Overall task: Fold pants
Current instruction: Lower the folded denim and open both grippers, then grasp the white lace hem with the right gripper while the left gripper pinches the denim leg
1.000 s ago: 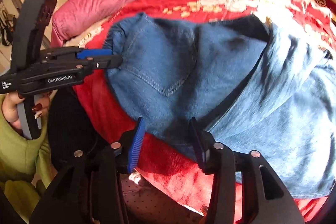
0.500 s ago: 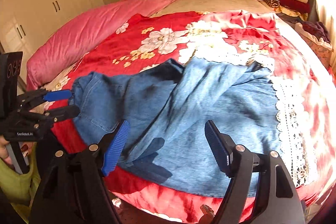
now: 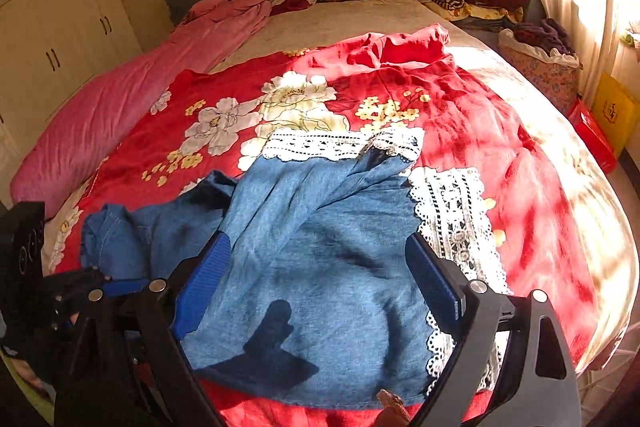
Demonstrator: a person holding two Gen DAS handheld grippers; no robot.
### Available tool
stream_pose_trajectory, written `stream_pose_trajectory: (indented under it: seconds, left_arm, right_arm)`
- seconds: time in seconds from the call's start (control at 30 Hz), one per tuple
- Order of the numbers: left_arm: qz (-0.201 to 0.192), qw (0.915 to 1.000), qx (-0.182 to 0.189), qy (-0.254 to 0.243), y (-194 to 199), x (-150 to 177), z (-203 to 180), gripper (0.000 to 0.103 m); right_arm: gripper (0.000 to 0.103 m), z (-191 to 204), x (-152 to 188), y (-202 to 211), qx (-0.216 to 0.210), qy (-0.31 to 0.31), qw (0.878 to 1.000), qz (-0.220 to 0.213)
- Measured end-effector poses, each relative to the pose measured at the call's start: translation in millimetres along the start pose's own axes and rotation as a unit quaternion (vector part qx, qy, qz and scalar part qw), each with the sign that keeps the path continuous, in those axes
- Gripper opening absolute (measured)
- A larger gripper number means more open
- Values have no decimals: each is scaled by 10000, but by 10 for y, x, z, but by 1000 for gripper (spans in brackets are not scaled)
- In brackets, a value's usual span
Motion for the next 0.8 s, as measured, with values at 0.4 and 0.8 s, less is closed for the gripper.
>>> stream_pose_trajectory:
  seconds: [0.4,0.8]
  left_arm:
    - [25,9980,448,441,-306,-149,58,17]
    - [72,9976,603,333,-336,-105,25,17]
  right_arm:
    - [88,534,-607,-853,68,653,9964,536]
    - [88,1132,-767,-1731,539,1446,9833,969]
Point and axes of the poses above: each gripper's, at about its wrist camera, not at the fingertips, and y roughly against the way its jaws point, z to its left, x to its underside, the point moved 8 cm from there along -y, roughly the way its jaws point, and after that the axes turned 13 degrees about x, right-handed, at the moved point
